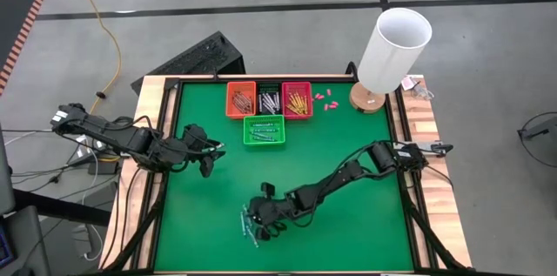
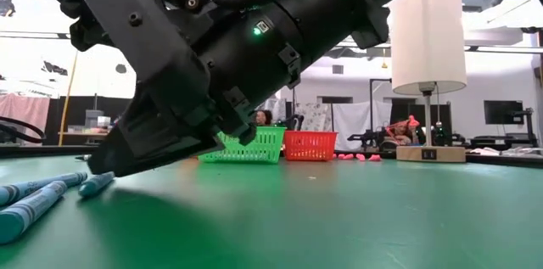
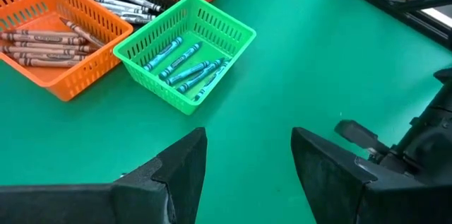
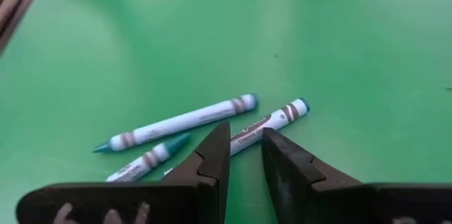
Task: Sort crayons
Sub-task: Put a blue crayon in the green basket
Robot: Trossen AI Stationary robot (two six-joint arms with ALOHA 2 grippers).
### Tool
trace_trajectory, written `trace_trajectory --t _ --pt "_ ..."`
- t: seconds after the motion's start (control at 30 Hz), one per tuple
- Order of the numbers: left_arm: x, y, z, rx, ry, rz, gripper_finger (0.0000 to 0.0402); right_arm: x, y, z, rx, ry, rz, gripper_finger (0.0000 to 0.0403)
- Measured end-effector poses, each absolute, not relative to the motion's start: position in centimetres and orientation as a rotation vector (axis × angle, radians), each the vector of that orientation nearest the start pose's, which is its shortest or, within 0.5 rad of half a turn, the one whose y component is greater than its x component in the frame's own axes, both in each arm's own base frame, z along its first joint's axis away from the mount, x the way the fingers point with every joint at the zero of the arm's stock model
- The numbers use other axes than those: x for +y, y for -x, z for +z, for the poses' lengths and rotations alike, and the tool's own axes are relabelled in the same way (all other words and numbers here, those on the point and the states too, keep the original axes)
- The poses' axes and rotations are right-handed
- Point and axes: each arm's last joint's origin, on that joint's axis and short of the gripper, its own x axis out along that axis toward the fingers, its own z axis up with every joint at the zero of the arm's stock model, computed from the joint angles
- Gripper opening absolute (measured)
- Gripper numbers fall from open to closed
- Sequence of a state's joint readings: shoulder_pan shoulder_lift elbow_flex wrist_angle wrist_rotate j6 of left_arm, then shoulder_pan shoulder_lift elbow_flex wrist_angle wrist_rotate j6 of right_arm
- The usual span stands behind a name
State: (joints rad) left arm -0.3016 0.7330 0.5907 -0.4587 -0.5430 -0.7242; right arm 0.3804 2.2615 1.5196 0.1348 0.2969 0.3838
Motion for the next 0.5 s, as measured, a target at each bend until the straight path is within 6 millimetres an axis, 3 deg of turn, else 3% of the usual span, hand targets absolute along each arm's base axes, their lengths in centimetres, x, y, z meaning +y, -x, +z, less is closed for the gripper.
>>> trace_trajectory --t 0.5 --pt "-3.1 -14.9 25.2 0.433 0.454 0.417 0.0197 16.3 -44.6 12.2 0.621 -0.187 -0.370 0.0102"
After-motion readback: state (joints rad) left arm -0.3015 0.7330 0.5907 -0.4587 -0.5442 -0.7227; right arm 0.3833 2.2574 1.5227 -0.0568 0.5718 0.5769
